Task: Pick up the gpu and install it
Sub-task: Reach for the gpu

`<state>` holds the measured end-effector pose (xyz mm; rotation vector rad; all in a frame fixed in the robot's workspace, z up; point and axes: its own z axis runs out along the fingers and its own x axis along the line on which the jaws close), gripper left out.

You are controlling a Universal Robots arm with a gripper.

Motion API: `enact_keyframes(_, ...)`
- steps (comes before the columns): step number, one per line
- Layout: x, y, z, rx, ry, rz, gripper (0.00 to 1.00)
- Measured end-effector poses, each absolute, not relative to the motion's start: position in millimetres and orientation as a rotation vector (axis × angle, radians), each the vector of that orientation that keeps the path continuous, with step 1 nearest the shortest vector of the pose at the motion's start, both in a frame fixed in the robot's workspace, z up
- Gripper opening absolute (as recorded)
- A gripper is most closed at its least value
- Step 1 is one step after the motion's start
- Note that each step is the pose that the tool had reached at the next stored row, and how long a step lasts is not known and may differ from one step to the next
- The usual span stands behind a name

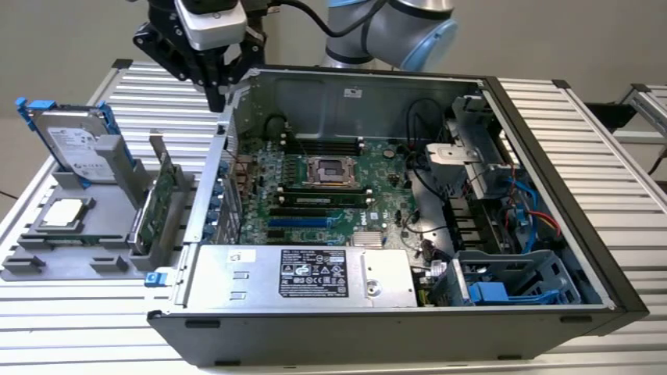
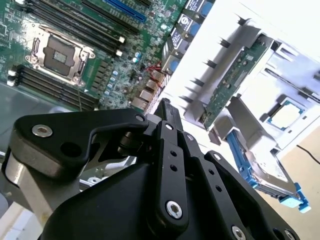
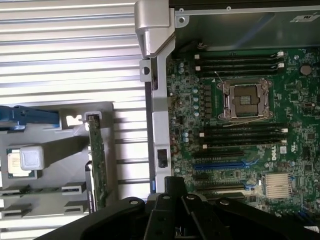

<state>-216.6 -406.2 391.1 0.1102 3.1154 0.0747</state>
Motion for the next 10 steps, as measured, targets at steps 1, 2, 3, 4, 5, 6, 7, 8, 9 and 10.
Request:
enact_keyframes(1, -217.7, -406.2, 391.1, 0.11, 3.115, 0.075, 0.0)
enact_keyframes(2, -218.8, -406.3, 391.0, 0.11, 3.115, 0.075, 0.0)
enact_keyframes(3, -219.9, -406.4, 391.0, 0.11, 3.115, 0.075, 0.0)
enact_keyframes(4, -221.0, -406.6, 391.0, 0.11, 3.115, 0.075, 0.0)
enact_keyframes(5, -222.1, -406.7, 391.1, 0.11, 3.115, 0.075, 0.0)
enact_keyframes(6, -223.0, -406.7, 391.0, 0.11, 3.115, 0.075, 0.0)
enact_keyframes(7, -224.2, -406.9, 391.0, 0.11, 3.115, 0.075, 0.0)
enact_keyframes(8, -225.2, -407.0, 391.1, 0.11, 3.115, 0.075, 0.0)
enact_keyframes(9, -226.2, -407.1, 391.1, 0.11, 3.115, 0.075, 0.0)
enact_keyframes(10, -227.2, -407.2, 391.1, 0.11, 3.115, 0.075, 0.0)
